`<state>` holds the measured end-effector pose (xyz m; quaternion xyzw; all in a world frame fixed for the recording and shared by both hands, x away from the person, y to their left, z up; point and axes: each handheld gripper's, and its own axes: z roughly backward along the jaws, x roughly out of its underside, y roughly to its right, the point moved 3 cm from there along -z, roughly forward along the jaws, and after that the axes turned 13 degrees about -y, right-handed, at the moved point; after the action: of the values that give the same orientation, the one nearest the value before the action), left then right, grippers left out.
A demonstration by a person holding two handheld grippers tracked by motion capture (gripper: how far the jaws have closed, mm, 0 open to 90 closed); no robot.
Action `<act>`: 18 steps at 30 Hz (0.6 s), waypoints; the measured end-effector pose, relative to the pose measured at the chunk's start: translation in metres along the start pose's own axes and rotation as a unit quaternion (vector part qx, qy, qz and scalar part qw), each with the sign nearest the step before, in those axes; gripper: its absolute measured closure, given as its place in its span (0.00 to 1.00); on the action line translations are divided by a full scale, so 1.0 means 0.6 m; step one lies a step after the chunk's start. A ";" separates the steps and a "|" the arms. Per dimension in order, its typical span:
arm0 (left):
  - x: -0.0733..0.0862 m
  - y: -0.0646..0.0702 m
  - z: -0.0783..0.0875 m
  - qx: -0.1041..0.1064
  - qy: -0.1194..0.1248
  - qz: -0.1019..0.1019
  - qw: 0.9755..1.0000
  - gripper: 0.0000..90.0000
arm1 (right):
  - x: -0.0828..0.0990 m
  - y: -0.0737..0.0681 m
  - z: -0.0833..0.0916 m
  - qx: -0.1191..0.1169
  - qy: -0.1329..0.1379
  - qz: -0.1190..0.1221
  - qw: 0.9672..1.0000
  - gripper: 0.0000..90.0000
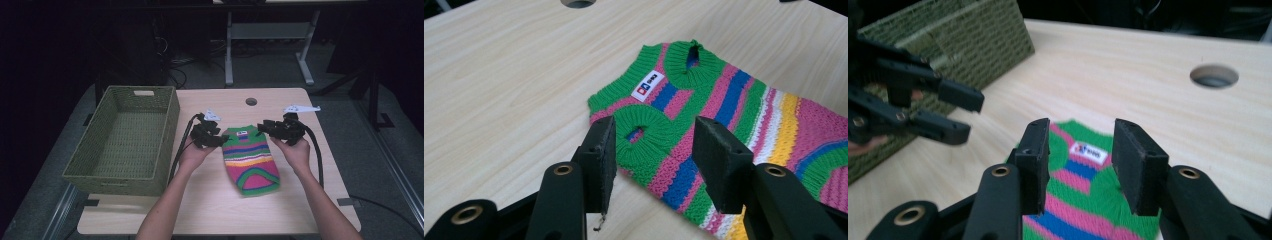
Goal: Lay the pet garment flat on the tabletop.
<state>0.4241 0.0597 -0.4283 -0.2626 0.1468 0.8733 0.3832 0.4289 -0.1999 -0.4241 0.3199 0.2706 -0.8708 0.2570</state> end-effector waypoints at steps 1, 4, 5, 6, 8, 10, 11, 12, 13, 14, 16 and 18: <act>0.002 0.002 -0.001 0.000 -0.001 -0.001 1.000 0.58 | 0.004 0.002 -0.001 -0.002 -0.009 0.000 1.000 0.64; 0.006 0.007 -0.001 0.004 -0.006 -0.011 1.000 0.59 | 0.017 0.004 -0.002 -0.004 -0.023 0.005 1.000 0.64; 0.006 0.007 -0.001 0.004 -0.006 -0.011 1.000 0.59 | 0.021 0.004 -0.003 -0.003 -0.030 0.008 1.000 0.64; 0.008 0.011 -0.001 0.006 -0.009 -0.013 1.000 0.59 | 0.025 0.003 -0.004 -0.002 -0.036 0.009 0.999 0.64; 0.012 0.017 -0.003 0.013 -0.005 -0.013 1.000 0.60 | 0.032 0.004 -0.004 -0.004 -0.045 0.013 0.999 0.65; 0.016 0.023 -0.004 0.016 -0.010 -0.020 1.000 0.60 | 0.039 0.004 -0.004 -0.005 -0.051 0.016 0.999 0.65; 0.018 0.026 -0.005 0.018 -0.013 -0.022 1.000 0.61 | 0.042 0.004 -0.003 -0.003 -0.051 0.019 0.998 0.66; 0.021 0.030 -0.007 0.021 -0.015 -0.024 0.999 0.61 | 0.046 0.003 -0.003 -0.004 -0.055 0.021 0.998 0.66; 0.023 0.033 -0.008 0.024 -0.018 -0.026 0.999 0.62 | 0.050 0.004 -0.003 -0.004 -0.058 0.024 0.998 0.67; 0.026 0.036 -0.010 0.029 -0.019 -0.028 0.999 0.63 | 0.053 0.003 -0.002 -0.004 -0.061 0.024 0.998 0.68; 0.030 0.043 -0.013 0.033 -0.022 -0.034 0.999 0.65 | 0.061 0.004 -0.002 -0.005 -0.074 0.025 0.997 0.69; 0.035 0.050 -0.016 0.044 -0.029 -0.036 0.998 0.67 | 0.067 0.003 -0.004 -0.003 -0.087 0.031 0.996 0.71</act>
<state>0.3933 0.0477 -0.4466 -0.2252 0.1644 0.8590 0.4294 0.4042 -0.2108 -0.4541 0.2501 0.2401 -0.8861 0.3076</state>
